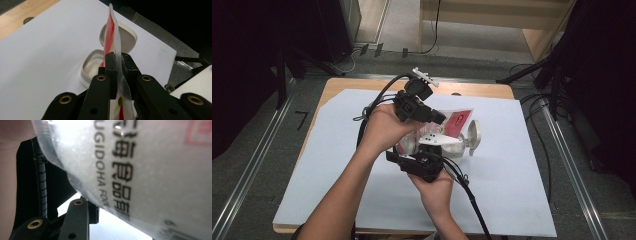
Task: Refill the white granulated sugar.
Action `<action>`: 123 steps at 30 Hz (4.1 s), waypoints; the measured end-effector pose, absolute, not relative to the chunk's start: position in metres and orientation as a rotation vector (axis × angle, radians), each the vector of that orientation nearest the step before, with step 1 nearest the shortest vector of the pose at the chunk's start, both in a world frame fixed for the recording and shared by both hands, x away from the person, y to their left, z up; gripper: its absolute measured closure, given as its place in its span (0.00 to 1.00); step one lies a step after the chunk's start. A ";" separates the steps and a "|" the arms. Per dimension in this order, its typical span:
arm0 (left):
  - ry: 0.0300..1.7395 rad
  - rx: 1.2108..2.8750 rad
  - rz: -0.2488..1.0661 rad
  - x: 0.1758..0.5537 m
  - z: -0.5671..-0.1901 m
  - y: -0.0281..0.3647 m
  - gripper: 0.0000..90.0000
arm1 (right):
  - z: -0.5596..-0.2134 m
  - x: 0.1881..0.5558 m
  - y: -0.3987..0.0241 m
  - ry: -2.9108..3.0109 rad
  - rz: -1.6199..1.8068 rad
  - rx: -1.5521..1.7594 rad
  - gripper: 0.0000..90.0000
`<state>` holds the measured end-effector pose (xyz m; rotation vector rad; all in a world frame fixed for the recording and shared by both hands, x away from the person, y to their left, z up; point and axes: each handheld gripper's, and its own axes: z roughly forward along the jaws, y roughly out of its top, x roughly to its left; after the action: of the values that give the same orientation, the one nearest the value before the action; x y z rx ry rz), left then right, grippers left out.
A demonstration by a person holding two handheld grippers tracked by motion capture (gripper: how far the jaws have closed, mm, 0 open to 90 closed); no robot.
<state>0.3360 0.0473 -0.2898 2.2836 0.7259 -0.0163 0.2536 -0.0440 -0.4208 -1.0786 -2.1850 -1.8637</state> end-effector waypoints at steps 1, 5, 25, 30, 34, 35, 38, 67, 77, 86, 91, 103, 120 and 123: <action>0.722 2.285 -0.018 0.336 -0.290 0.047 0.97 | -0.421 0.253 -0.044 -2.186 -1.863 -1.079 0.70; 0.717 2.296 -0.008 0.336 -0.288 0.045 0.97 | -0.420 0.253 -0.045 -2.183 -1.872 -1.078 0.70; 0.717 2.298 -0.012 0.336 -0.289 0.047 0.99 | -0.420 0.252 -0.044 -2.194 -1.862 -1.075 0.70; 0.727 2.294 -0.007 0.337 -0.289 0.048 1.00 | -0.419 0.252 -0.045 -2.209 -1.861 -1.075 0.70; 0.726 2.302 -0.016 0.338 -0.289 0.047 1.00 | -0.420 0.253 -0.045 -2.214 -1.854 -1.081 0.70; 0.729 2.301 -0.017 0.338 -0.289 0.047 1.00 | -0.420 0.253 -0.045 -2.216 -1.852 -1.080 0.70; 0.735 2.299 -0.018 0.338 -0.289 0.049 1.00 | -0.420 0.253 -0.045 -2.219 -1.849 -1.080 0.70; 0.782 2.303 -0.022 0.338 -0.286 0.046 0.97 | -0.415 0.252 -0.045 -2.197 -1.868 -1.061 0.70; 0.791 2.315 -0.019 0.339 -0.284 0.042 0.97 | -0.414 0.252 -0.045 -2.177 -1.882 -1.068 0.71; 0.783 2.319 -0.015 0.339 -0.283 0.039 0.97 | -0.414 0.253 -0.047 -2.166 -1.886 -1.073 0.70; 0.785 2.319 -0.016 0.338 -0.283 0.038 0.98 | -0.413 0.253 -0.047 -2.164 -1.890 -1.078 0.70; 0.776 2.323 -0.008 0.337 -0.283 0.038 0.98 | -0.414 0.252 -0.046 -2.194 -1.887 -1.073 0.70; 0.741 2.336 0.020 0.335 -0.284 0.039 1.00 | -0.415 0.251 -0.044 -2.226 -1.884 -1.076 0.70; 0.743 2.333 0.018 0.336 -0.284 0.039 1.00 | -0.415 0.251 -0.044 -2.225 -1.882 -1.076 0.70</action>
<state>0.3358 0.0390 -0.2840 2.3326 0.7434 0.0184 0.2508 -0.0442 -0.4145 -1.0765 -2.2248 -1.8824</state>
